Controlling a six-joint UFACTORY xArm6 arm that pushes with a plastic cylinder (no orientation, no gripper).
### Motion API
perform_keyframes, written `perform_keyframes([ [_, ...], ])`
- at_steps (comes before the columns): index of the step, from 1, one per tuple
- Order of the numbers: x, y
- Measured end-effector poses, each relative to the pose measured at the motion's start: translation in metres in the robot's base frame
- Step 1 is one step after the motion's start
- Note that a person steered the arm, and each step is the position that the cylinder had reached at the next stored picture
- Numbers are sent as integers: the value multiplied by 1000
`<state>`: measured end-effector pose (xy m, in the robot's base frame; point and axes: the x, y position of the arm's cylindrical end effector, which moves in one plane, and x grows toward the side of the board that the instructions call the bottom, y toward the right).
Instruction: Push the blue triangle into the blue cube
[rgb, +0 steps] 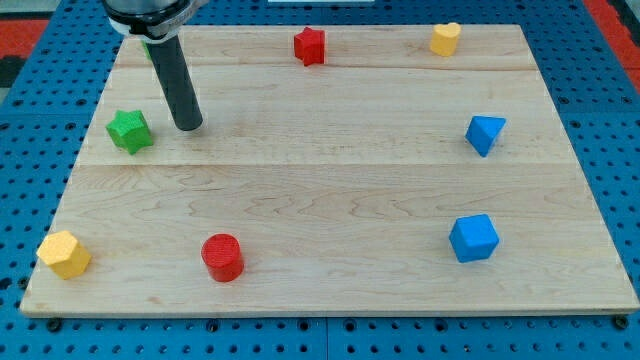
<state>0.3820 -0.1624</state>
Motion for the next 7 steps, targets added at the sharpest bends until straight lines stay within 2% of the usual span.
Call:
perform_keyframes([
  [2,0,-1],
  [3,-5,36],
  [4,-7,122],
  [5,-40,182],
  [6,-26,178],
  [7,47,90],
])
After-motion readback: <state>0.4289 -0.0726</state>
